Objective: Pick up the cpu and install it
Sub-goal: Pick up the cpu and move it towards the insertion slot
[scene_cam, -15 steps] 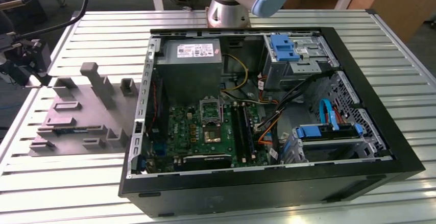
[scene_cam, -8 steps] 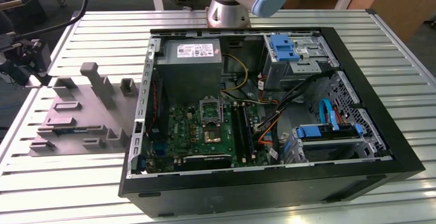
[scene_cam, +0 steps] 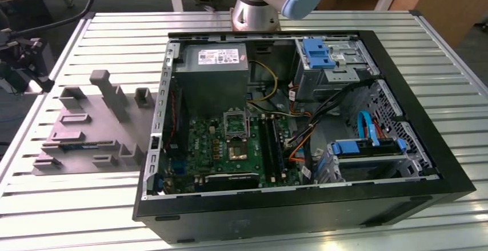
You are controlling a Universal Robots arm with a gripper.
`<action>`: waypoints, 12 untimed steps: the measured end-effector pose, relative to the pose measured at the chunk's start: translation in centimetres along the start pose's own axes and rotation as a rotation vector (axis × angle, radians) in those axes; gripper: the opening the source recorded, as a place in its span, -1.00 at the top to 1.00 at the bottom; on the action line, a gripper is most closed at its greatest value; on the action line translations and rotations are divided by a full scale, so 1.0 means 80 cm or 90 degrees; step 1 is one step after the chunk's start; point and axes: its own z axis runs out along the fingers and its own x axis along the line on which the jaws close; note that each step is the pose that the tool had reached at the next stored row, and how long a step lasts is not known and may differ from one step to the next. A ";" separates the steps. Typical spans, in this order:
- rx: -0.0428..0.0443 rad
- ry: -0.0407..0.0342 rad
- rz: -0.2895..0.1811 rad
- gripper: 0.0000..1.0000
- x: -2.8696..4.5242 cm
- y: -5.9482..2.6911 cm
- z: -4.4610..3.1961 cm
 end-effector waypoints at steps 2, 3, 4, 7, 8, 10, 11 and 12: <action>-0.0001 -0.0001 0.000 0.06 -0.0001 0.000 -0.0077; -0.0001 -0.0001 0.000 0.06 -0.0001 0.001 -0.0115; 0.0000 0.0000 0.000 0.06 -0.0001 0.001 -0.0155; 0.0000 0.0000 0.000 0.06 -0.0002 0.001 -0.0257; 0.0000 0.0000 0.000 0.06 -0.0002 0.001 -0.0288; 0.0000 -0.0001 0.000 0.06 -0.0003 0.001 -0.0337; -0.0001 -0.0001 0.000 0.06 -0.0003 0.002 -0.0360; -0.0001 -0.0002 0.000 0.06 -0.0003 0.002 -0.0384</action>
